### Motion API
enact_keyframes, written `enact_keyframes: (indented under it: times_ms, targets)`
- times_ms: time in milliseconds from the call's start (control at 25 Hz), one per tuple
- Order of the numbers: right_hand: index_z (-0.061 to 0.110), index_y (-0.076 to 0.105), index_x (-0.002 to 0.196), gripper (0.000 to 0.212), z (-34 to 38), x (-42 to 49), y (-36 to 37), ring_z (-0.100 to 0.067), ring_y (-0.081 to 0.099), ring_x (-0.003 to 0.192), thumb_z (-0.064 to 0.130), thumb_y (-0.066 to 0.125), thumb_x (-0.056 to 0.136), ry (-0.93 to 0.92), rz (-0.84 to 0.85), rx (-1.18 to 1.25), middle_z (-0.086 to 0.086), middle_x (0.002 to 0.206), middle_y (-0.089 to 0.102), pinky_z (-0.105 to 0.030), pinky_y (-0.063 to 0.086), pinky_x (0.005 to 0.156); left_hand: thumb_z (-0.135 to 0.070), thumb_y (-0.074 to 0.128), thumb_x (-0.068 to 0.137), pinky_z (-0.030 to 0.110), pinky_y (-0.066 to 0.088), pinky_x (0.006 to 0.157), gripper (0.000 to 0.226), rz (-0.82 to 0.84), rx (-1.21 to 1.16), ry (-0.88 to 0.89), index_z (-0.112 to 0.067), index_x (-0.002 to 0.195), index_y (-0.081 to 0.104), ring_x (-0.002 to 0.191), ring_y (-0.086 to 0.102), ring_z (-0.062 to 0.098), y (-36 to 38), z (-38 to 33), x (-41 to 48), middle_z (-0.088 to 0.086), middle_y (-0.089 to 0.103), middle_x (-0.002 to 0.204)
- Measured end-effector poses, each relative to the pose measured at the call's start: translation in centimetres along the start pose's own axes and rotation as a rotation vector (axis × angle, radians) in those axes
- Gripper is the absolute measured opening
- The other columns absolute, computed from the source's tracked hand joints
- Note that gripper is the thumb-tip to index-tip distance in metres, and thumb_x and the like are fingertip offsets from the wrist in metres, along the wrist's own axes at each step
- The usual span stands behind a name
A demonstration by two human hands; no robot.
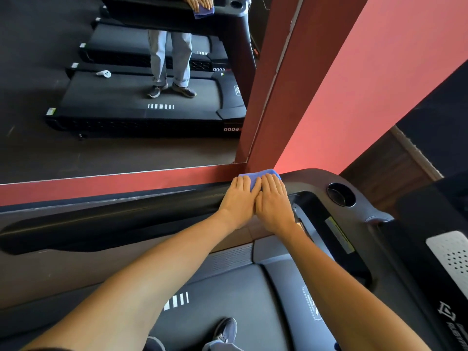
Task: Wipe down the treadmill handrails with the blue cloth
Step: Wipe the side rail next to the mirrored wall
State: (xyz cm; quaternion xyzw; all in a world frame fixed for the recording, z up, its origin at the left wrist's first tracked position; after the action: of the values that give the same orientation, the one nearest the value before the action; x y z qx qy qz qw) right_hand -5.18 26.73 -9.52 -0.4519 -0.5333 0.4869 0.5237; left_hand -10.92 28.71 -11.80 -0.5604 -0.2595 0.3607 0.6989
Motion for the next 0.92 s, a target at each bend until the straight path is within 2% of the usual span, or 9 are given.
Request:
enact_keyframes:
  times_ms: [80, 160, 320, 480, 600, 680, 800, 920]
  targets:
    - [-0.005, 0.045, 0.142, 0.049, 1.8, -0.4, 0.7, -0.043, 0.045, 0.134, 0.022, 0.041, 0.101, -0.017, 0.031, -0.074, -0.026, 0.140, 0.051, -0.055, 0.036, 0.115, -0.042, 0.041, 0.103, 0.044, 0.035, 0.117, 0.075, -0.003, -0.010, 0.007, -0.005, 0.159, 0.008, 0.132, 0.046, 0.034, 0.5, 1.3, -1.3, 0.021, 0.045, 0.147]
    - [-0.006, 0.046, 0.140, 0.047, 5.1, -0.7, 0.2, -0.044, 0.046, 0.133, 0.020, 0.038, 0.101, -0.028, 0.010, -0.058, -0.027, 0.138, 0.053, -0.054, 0.034, 0.116, -0.043, 0.041, 0.104, 0.046, 0.029, 0.121, 0.077, -0.019, -0.019, 0.018, -0.005, 0.160, 0.004, 0.139, 0.040, 0.036, 0.7, 3.5, -3.3, 0.022, 0.038, 0.154]
    - [-0.012, 0.051, 0.133, 0.049, 14.4, -1.3, 0.4, -0.047, 0.052, 0.128, 0.018, 0.030, 0.100, -0.017, -0.005, 0.049, -0.031, 0.133, 0.057, -0.057, 0.042, 0.109, -0.043, 0.038, 0.106, 0.048, 0.017, 0.125, 0.075, -0.004, -0.035, 0.035, -0.007, 0.161, 0.000, 0.148, 0.029, 0.037, 2.2, 10.1, -9.8, 0.022, 0.027, 0.162]
    - [-0.011, 0.054, 0.133, 0.054, 25.4, -0.9, 0.6, -0.046, 0.051, 0.131, 0.022, 0.030, 0.098, -0.064, -0.014, 0.120, -0.030, 0.136, 0.056, -0.058, 0.040, 0.111, -0.040, 0.039, 0.102, 0.049, 0.021, 0.125, 0.072, -0.016, -0.076, -0.012, -0.006, 0.160, 0.016, 0.140, 0.041, 0.036, 3.8, 18.6, -17.3, 0.023, 0.042, 0.153]
    - [-0.005, 0.050, 0.137, 0.052, 33.4, -0.9, 0.1, -0.041, 0.047, 0.133, 0.025, 0.029, 0.100, -0.152, -0.024, 0.117, -0.024, 0.137, 0.055, -0.055, 0.032, 0.117, -0.035, 0.047, 0.095, 0.050, 0.032, 0.121, 0.068, -0.029, -0.076, -0.059, -0.003, 0.154, 0.034, 0.128, 0.053, 0.037, 5.2, 24.2, -23.2, 0.024, 0.055, 0.139]
    - [-0.002, 0.048, 0.140, 0.053, 39.2, -1.1, 0.3, -0.041, 0.044, 0.134, 0.027, 0.025, 0.101, -0.221, -0.005, 0.103, -0.023, 0.139, 0.053, -0.055, 0.028, 0.118, -0.030, 0.056, 0.090, 0.051, 0.033, 0.120, 0.070, -0.022, -0.075, -0.104, -0.002, 0.151, 0.040, 0.126, 0.055, 0.038, 6.0, 28.2, -27.3, 0.024, 0.057, 0.136]
    - [0.000, 0.042, 0.143, 0.060, 47.7, -1.3, 0.6, -0.041, 0.039, 0.135, 0.030, 0.017, 0.098, -0.303, 0.048, 0.102, -0.023, 0.141, 0.048, -0.055, 0.023, 0.118, -0.026, 0.066, 0.082, 0.050, 0.030, 0.122, 0.076, 0.008, -0.064, -0.193, -0.002, 0.150, 0.042, 0.130, 0.055, 0.037, 7.2, 34.3, -33.0, 0.023, 0.058, 0.138]
    - [0.000, 0.042, 0.143, 0.062, 52.3, -1.5, 0.6, -0.040, 0.043, 0.131, 0.030, 0.017, 0.096, -0.359, 0.087, 0.095, -0.022, 0.139, 0.050, -0.054, 0.027, 0.118, -0.025, 0.067, 0.081, 0.049, 0.026, 0.124, 0.085, 0.112, -0.120, -0.281, -0.002, 0.155, 0.031, 0.137, 0.049, 0.034, 8.9, 37.4, -36.5, 0.022, 0.052, 0.146]
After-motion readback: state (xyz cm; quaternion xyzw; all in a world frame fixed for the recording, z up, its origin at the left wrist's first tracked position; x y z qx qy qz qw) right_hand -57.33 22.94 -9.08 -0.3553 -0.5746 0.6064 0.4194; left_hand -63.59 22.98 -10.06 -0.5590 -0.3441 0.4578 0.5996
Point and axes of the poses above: each hand's wrist, its own x-axis towards the middle knuckle, its own y-axis out of the palm, z = x × y, the point moved 10 cm from there along x, towards the middle knuckle
